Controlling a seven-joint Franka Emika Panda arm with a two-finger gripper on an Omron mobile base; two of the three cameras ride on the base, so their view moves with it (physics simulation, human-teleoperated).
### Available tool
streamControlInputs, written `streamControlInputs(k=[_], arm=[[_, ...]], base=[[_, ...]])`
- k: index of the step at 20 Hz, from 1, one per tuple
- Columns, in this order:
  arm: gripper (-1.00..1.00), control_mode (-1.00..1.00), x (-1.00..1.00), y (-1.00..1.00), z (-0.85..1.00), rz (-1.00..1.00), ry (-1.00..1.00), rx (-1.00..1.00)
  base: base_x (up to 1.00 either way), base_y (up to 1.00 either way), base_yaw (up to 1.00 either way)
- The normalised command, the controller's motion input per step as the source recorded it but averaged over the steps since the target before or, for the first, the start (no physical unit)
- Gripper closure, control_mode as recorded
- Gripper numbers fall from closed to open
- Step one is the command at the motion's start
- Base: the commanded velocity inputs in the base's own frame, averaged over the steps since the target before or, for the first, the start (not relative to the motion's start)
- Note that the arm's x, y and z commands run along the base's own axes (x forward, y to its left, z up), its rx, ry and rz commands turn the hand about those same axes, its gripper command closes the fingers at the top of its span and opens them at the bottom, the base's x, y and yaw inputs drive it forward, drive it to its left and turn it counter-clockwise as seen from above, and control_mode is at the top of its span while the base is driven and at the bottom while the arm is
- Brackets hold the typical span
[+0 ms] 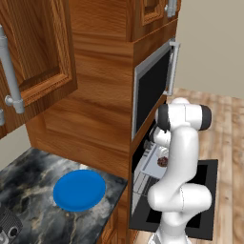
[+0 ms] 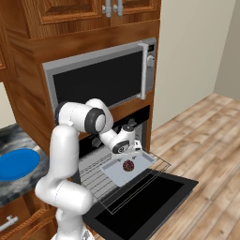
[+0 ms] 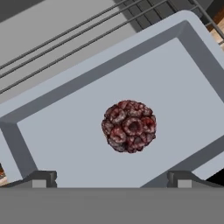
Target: Take the baked cake out of the oven and place it on the plate for cooling. Then close the oven door.
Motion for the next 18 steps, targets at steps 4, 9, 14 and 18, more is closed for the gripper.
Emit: streamControlInputs(k=[4, 9, 14, 18], arm=[[-1.00, -1.00, -0.07, -0.02, -0.42, 0.00, 0.00, 0.00], [-1.00, -1.00, -0.03, -0.02, -0.35, 0.00, 0.00, 0.00], [-1.00, -1.00, -0.03, 0.00, -0.38, 0.00, 0.00, 0.00], [-1.00, -1.00, 0.00, 0.00, -0.32, 0.00, 0.00, 0.00]], base=[[0.00, 0.00, 0.00], [0.00, 0.00, 0.00], [0.00, 0.00, 0.00], [0.00, 0.00, 0.00]])
